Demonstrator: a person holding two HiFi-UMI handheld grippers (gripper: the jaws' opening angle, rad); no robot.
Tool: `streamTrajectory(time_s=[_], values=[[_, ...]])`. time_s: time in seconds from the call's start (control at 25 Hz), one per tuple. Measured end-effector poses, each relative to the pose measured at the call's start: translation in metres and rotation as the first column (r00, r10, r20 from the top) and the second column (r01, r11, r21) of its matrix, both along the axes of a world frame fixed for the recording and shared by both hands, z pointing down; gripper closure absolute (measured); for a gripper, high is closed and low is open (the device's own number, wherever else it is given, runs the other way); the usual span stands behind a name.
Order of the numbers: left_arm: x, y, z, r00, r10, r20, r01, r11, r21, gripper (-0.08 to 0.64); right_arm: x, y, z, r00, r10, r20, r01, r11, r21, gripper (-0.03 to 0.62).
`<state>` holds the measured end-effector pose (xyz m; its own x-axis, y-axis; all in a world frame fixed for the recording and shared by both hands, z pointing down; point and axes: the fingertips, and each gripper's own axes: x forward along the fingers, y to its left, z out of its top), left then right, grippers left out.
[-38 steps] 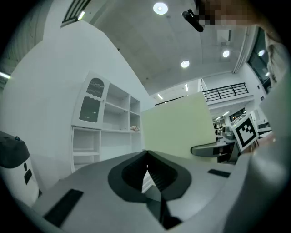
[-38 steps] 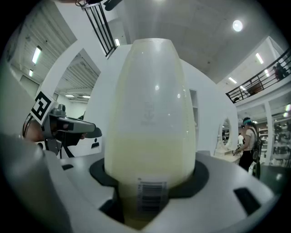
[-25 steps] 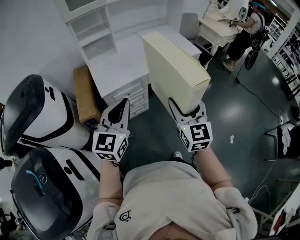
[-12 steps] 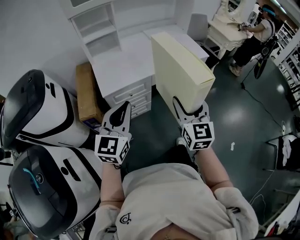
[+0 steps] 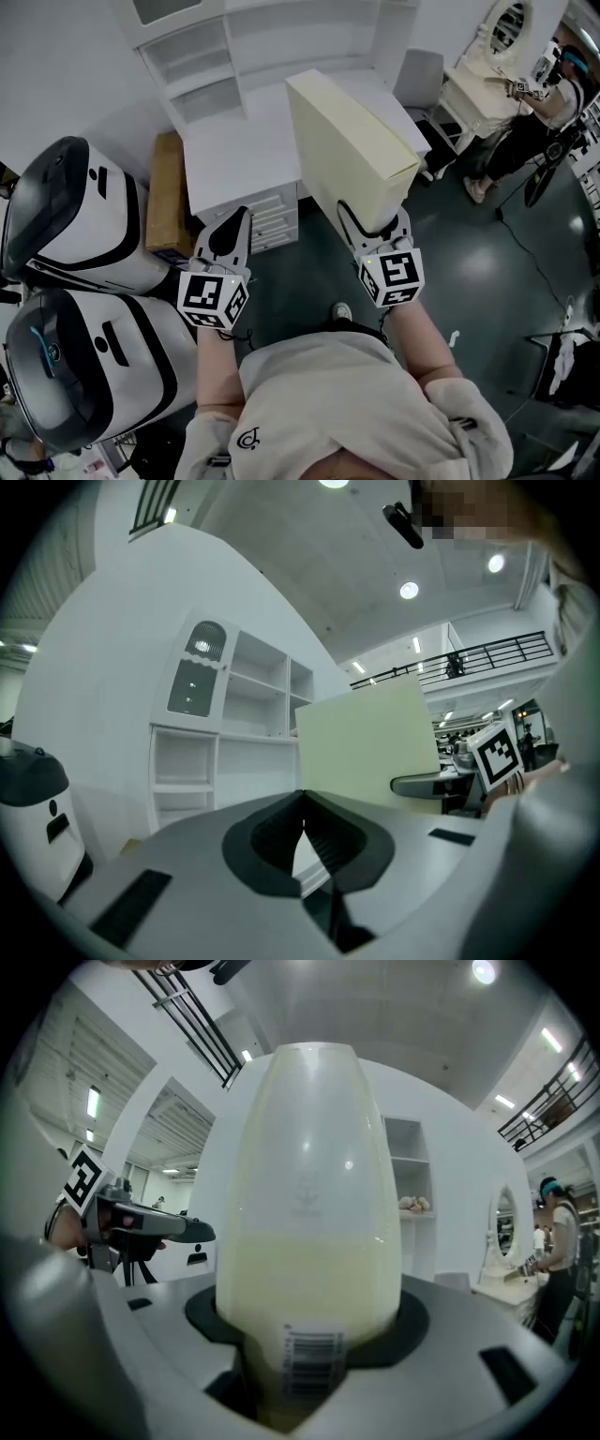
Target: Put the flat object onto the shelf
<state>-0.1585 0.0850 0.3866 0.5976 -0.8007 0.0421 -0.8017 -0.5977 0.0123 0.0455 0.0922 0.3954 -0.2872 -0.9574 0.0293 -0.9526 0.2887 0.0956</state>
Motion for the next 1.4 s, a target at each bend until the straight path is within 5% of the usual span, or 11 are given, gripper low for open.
streamTrajectory(time_s=[0.28, 0.64, 0.88, 1.2, 1.4], values=[[0.07, -0.045, -0.005, 0.993, -0.118, -0.025, 0.118, 0.993, 0.002, 0.548, 0.074, -0.058, -0.003, 0.995, -0.096, -0.002, 0.096, 0.995, -0.007, 0.324], [0.131, -0.073, -0.021, 0.988, -0.154, -0.009, 0.154, 0.986, 0.065, 0.548, 0.139, -0.112, -0.027, 0.993, -0.12, -0.022, 0.121, 0.991, 0.063, 0.324], [0.123, -0.111, -0.026, 0.982, -0.189, 0.001, 0.189, 0.98, 0.067, 0.548, 0.134, -0.166, -0.044, 0.991, -0.124, -0.051, 0.128, 0.989, 0.08, 0.319], [0.117, -0.183, -0.041, 0.987, -0.16, 0.008, 0.159, 0.983, 0.095, 0.548, 0.116, -0.25, -0.09, 0.973, -0.046, -0.224, 0.084, 0.983, 0.161, 0.319], [0.111, -0.217, -0.054, 0.989, -0.148, 0.023, 0.145, 0.983, 0.112, 0.548, 0.099, -0.299, -0.132, 0.933, 0.016, -0.359, 0.067, 0.974, 0.217, 0.319]])
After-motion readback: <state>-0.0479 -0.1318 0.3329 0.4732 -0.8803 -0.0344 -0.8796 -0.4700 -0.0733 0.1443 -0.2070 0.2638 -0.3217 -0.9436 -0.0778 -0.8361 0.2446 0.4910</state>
